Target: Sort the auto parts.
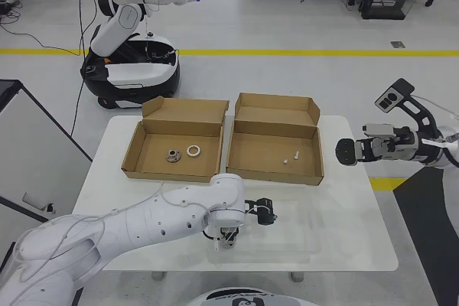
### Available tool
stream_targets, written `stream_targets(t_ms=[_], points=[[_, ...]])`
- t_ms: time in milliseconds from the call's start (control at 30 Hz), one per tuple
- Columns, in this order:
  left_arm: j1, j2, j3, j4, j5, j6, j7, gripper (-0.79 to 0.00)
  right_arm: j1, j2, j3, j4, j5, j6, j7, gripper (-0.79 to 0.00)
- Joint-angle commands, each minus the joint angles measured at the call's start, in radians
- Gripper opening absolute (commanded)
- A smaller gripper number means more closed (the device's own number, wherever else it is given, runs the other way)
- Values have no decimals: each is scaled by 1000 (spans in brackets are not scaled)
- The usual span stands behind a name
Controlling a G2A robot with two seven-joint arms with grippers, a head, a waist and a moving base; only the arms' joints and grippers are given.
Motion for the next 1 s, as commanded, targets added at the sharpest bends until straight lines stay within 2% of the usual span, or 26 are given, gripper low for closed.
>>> stream_targets(t_ms=[0, 467, 567, 967], points=[[-1, -2, -2, -2, -5, -2, 2, -240, 0, 0, 0, 0, 0, 0, 0, 0], [-14, 6, -22, -12, -35, -4, 8, -311, 0, 0, 0, 0, 0, 0, 0, 0], [-15, 11, -27, -20, -32, -3, 3, -305, 0, 0, 0, 0, 0, 0, 0, 0], [-19, 18, 10, -12, 25, 2, -2, -326, 0, 0, 0, 0, 0, 0, 0, 0]])
